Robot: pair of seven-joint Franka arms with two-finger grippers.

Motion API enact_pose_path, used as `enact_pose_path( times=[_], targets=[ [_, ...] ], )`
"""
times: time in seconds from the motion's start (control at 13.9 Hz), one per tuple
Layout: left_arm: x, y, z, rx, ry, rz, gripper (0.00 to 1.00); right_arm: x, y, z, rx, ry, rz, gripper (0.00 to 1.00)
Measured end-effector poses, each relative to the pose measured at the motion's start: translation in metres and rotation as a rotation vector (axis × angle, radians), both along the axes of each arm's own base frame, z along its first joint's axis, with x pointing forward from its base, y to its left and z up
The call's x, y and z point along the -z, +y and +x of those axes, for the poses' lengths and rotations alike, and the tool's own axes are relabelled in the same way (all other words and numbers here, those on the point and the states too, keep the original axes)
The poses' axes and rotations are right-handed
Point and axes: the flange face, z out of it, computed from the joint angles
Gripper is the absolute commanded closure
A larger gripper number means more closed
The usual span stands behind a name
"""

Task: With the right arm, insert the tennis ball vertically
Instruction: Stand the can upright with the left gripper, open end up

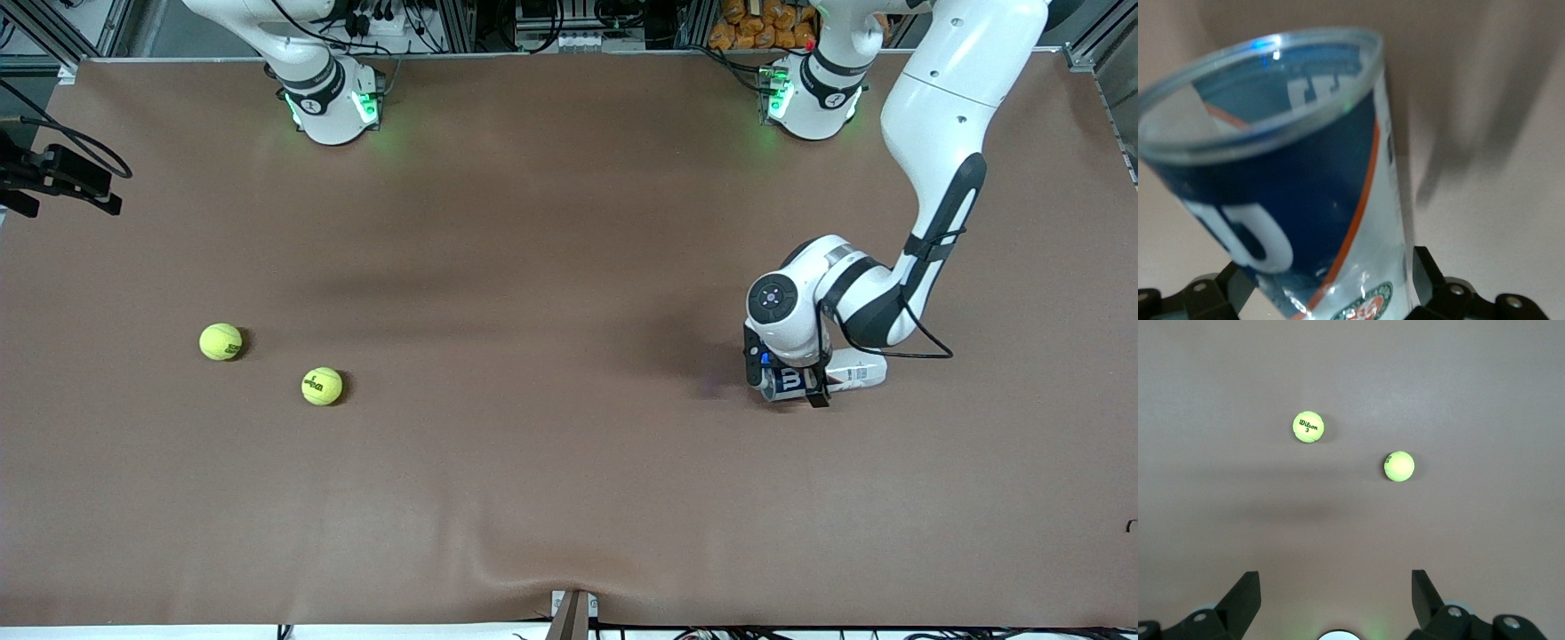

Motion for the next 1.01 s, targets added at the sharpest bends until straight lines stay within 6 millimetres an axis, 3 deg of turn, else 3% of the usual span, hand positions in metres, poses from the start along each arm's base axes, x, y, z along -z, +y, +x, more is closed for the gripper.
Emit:
enact_pose_path(
  times=[0.22, 1.01],
  targets=[
    [0.0014, 0.0082, 0.0018, -0.041, -0.014, -0.003, 0.00, 0.0000, 0.0000, 0.0000, 0.000, 0.000, 0.000, 0.00],
    [0.0075, 0.0070, 0.0004, -0.057, -0.014, -0.005, 0.00, 0.0004, 0.0000, -0.0004, 0.000, 0.004, 0.000, 0.00]
  ],
)
